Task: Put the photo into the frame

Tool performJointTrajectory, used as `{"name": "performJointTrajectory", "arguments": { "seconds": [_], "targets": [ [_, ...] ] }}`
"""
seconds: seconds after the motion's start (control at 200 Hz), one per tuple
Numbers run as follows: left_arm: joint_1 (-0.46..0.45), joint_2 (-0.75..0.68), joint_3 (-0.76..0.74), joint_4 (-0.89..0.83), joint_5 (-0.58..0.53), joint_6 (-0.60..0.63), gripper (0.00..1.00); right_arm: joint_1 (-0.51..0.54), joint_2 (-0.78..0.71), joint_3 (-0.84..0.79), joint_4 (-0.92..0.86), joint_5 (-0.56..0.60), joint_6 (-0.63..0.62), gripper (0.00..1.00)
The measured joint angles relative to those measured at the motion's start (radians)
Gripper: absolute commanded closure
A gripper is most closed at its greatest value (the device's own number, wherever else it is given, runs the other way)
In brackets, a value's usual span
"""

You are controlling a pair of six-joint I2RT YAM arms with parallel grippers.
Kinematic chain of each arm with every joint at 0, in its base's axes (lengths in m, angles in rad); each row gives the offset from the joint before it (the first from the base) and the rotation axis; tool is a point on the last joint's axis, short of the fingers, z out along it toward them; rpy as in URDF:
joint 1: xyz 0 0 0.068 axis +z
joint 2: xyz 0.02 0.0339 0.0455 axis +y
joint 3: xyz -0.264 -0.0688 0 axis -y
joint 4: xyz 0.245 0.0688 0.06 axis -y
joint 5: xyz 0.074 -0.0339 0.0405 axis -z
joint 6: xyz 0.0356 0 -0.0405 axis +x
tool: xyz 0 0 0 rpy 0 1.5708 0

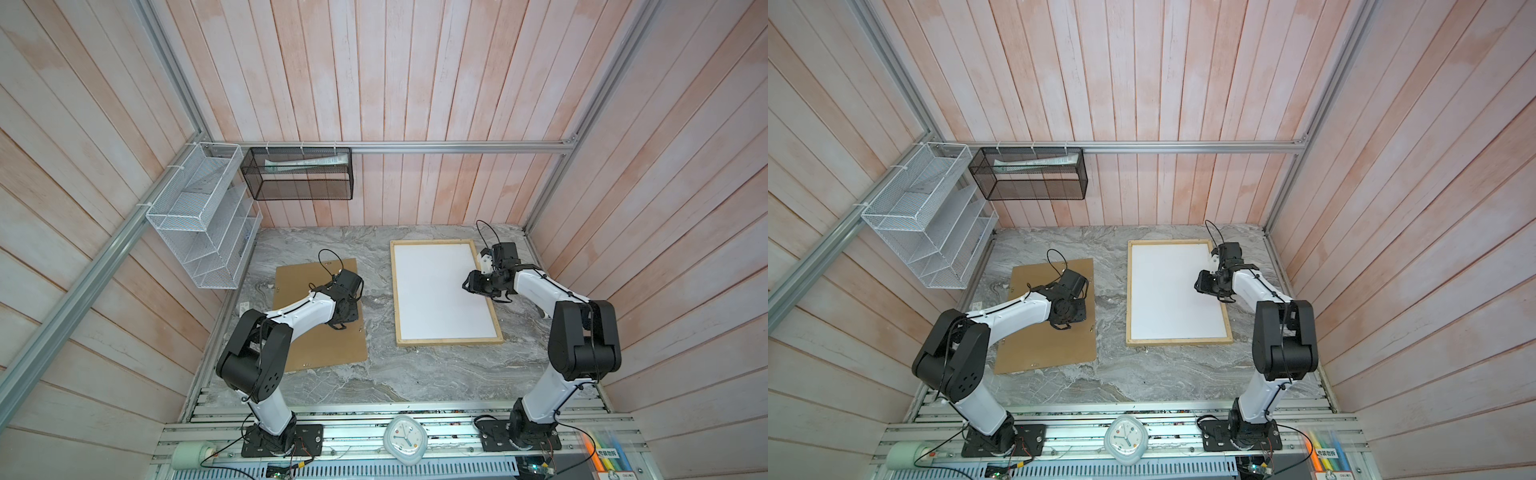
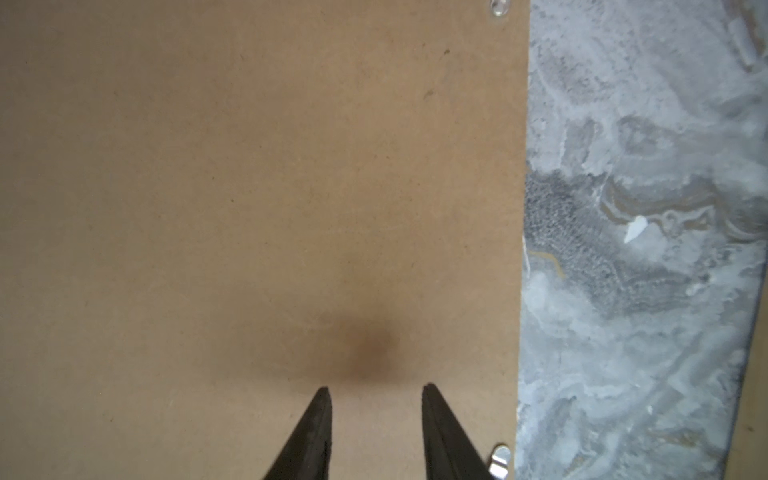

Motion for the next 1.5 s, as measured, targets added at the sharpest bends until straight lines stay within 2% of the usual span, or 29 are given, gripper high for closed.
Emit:
{"name": "performJointTrajectory", "arguments": {
  "seconds": [0.17,0.305,0.68,0.885,1.08,1.5],
  "targets": [
    [0.0,0.0,-0.004,-0.001,0.004,-0.011,0.62,0.067,0.001,0.0,0.046,-0.053,0.047,0.53],
    [0.003,-0.017,-0.027,-0.002,0.003,-0.023,0.62,0.166,0.026,0.03,0.071,-0.072,0.097,0.53],
    [0.038,-0.145,-0.146,-0.024,0.003,-0.037,0.62,0.441,0.173,0.173,0.199,-0.157,0.281,0.53],
    [0.088,-0.248,-0.248,-0.04,0.008,-0.062,0.61,0.553,0.245,0.23,0.207,-0.192,0.329,0.53],
    [0.12,-0.305,-0.303,-0.045,0.039,-0.077,0.61,0.591,0.283,0.244,0.204,-0.216,0.341,0.53],
    [0.123,-0.249,-0.314,0.039,0.174,-0.073,0.62,0.607,0.316,0.272,0.169,-0.213,0.338,0.54]
  ]
}}
